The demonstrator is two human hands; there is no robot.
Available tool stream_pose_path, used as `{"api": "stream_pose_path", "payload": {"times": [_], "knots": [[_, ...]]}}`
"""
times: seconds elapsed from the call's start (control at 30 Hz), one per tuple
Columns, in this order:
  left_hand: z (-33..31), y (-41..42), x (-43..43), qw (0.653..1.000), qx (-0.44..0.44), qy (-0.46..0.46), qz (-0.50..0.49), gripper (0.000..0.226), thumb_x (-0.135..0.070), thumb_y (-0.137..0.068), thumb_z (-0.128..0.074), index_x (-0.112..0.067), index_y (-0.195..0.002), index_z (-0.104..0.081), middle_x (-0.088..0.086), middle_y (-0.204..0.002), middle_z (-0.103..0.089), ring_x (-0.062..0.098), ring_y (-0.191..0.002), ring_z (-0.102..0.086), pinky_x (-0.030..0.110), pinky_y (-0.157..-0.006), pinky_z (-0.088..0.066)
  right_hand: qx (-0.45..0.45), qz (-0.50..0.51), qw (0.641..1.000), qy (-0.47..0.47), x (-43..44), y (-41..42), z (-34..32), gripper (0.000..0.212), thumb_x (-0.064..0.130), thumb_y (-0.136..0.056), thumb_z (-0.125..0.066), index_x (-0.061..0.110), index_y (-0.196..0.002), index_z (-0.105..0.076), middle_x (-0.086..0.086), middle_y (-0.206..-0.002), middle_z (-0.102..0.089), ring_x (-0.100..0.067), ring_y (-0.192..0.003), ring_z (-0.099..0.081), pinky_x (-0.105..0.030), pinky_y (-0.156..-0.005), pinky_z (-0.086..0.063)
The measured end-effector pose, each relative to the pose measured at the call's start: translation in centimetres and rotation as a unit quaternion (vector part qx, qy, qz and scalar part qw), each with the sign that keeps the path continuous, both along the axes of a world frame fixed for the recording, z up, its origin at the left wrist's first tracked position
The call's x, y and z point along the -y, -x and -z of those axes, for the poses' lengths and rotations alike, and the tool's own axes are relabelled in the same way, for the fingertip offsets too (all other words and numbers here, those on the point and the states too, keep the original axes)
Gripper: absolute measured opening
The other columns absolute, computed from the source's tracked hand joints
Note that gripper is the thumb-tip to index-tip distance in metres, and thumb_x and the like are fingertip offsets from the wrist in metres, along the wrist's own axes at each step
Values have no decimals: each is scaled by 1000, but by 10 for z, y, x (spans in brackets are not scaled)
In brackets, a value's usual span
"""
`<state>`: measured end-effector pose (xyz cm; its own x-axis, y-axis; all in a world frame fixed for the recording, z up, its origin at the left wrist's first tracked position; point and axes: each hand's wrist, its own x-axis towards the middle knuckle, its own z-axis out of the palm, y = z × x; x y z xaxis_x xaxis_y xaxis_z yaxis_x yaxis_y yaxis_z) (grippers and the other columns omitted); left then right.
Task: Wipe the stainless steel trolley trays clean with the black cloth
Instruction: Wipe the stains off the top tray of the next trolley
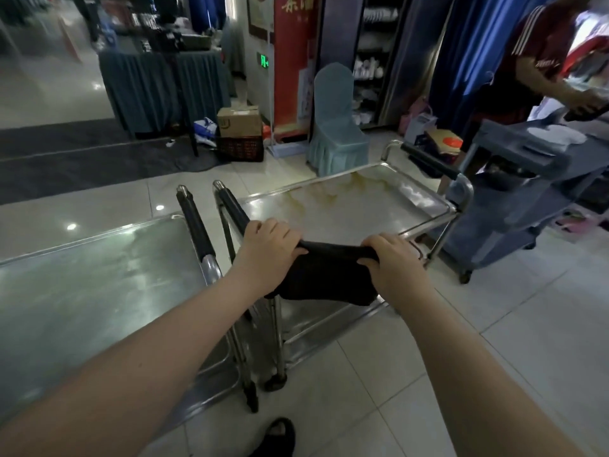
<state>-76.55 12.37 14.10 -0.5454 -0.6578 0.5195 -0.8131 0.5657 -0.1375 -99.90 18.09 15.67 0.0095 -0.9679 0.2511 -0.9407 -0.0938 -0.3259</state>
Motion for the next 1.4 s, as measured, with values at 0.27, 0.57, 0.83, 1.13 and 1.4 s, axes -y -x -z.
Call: {"api": "stream_pose_path", "payload": {"times": [0.27,0.57,0.83,1.13,1.4], "knots": [[20,9,119,996,-72,-44,11,24,-35,-87,-59,-13,-86,-70,5,-82,-67,30,-81,-62,44,-75,-46,34,13,999,-25,114,12,26,12,27,-93,-59,26,-105,-59,14,-99,-47,-9,-99,-41,-28,-83,-33],[61,38,208,981,-128,-138,-42,13,-32,-87,-64,-23,-92,-70,-4,-89,-66,24,-90,-57,30,-77,-22,64,-12,996,-57,223,46,62,13,23,-94,-58,23,-107,-61,14,-100,-49,-11,-103,-44,-29,-81,-37],[95,54,262,931,-91,-260,-238,26,-41,-98,-50,-27,-113,-66,-3,-112,-63,22,-114,-48,42,-96,-33,62,-156,979,-117,345,56,106,7,15,-92,-60,18,-99,-62,7,-96,-54,-20,-104,-49,-31,-78,-39],[113,65,236,888,-132,-176,-404,22,-27,-93,-57,-24,-108,-71,0,-112,-67,30,-107,-53,43,-94,-30,70,-366,927,-50,399,47,135,22,9,-91,-61,10,-112,-67,-9,-107,-64,-29,-100,-52,-39,-89,-43],[190,143,162,829,-36,-413,-374,47,-28,-87,-52,-29,-134,-55,-6,-134,-55,21,-125,-43,37,-106,-27,-6,-495,858,-134,340,119,228,29,11,-75,-78,9,-104,-73,-11,-103,-68,-38,-94,-62,-46,-82,-52]]}}
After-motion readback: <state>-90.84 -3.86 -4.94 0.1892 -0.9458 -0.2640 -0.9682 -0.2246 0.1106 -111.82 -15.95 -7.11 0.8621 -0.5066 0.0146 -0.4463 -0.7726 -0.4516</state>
